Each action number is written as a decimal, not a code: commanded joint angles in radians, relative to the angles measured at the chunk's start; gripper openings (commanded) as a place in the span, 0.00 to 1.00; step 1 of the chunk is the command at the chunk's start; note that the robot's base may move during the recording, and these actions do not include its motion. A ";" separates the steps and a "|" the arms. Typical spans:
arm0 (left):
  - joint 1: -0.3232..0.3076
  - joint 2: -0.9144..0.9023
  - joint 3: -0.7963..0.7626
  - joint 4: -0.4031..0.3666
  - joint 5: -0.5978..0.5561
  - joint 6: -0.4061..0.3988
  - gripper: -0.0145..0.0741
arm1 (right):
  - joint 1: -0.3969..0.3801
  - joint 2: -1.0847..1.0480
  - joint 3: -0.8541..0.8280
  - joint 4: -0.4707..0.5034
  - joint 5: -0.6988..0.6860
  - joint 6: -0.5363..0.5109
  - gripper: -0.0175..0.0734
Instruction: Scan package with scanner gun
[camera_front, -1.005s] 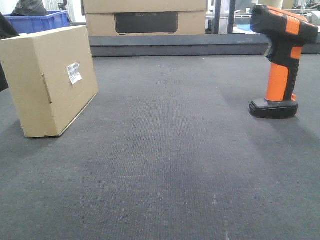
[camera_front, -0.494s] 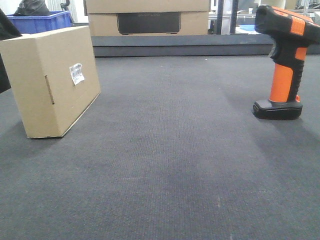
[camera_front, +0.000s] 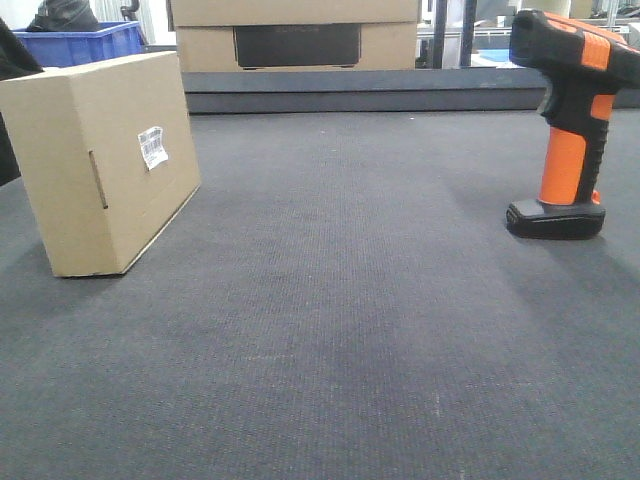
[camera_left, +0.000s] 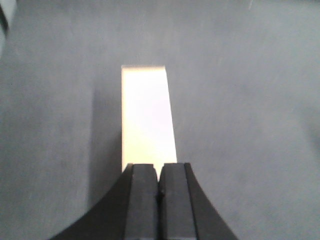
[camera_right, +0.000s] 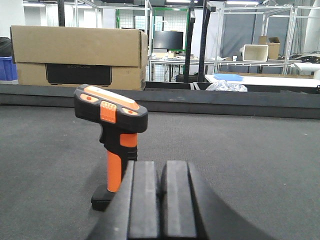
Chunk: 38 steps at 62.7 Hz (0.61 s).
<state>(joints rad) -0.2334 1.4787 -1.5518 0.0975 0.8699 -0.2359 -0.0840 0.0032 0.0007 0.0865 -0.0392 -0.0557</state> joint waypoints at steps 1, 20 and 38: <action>-0.057 0.072 -0.078 0.124 0.108 -0.099 0.04 | -0.002 -0.003 -0.001 -0.006 -0.012 -0.004 0.01; -0.049 0.178 -0.144 -0.040 0.189 -0.099 0.04 | -0.002 -0.003 -0.001 -0.006 -0.012 -0.004 0.01; -0.045 0.182 -0.144 -0.014 0.244 -0.052 0.54 | -0.002 -0.003 -0.001 -0.006 -0.012 -0.004 0.01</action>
<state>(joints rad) -0.2836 1.6621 -1.6829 0.0717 1.1056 -0.2957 -0.0840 0.0032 0.0007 0.0865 -0.0352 -0.0557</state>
